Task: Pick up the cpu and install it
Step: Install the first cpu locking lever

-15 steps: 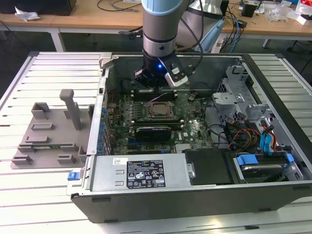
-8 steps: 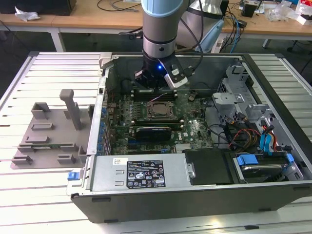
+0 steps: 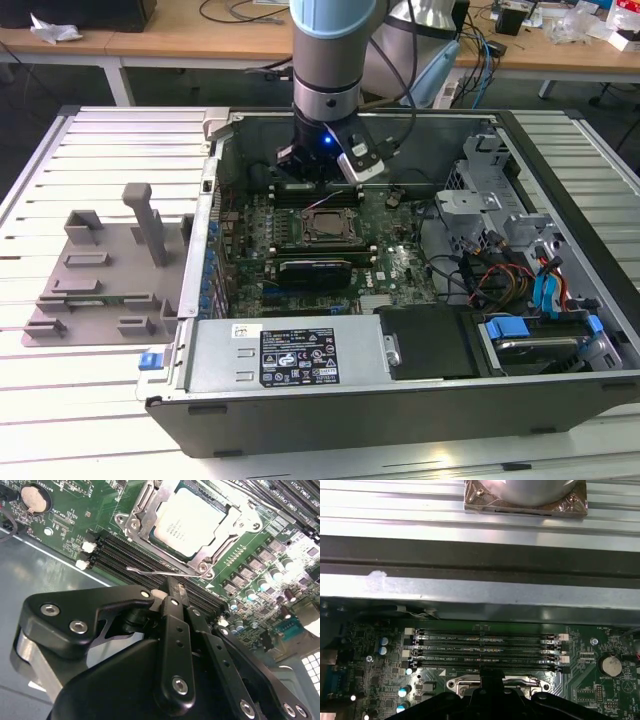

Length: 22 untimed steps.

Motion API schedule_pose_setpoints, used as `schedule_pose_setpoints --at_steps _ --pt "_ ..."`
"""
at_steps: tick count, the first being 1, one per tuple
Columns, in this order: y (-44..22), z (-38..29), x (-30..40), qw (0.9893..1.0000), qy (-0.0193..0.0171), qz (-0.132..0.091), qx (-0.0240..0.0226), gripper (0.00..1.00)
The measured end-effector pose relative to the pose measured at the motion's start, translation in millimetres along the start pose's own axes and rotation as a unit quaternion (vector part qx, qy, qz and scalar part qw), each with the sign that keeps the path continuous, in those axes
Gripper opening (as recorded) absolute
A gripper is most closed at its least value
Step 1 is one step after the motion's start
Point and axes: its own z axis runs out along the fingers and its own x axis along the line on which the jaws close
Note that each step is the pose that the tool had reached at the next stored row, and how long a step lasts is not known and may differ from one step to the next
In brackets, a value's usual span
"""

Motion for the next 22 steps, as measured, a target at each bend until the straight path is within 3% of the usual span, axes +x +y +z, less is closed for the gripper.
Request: schedule_pose_setpoints --at_steps 7,10,22 --pt "-1.3 6.5 -0.4 1.0000 -0.0015 0.008 -0.0002 0.11" --pt "-1.8 8.8 -2.5 0.9999 -0.0023 0.011 -0.0047 0.11" --pt "-2.4 12.0 -3.0 0.9999 -0.0029 0.014 -0.0047 0.11"
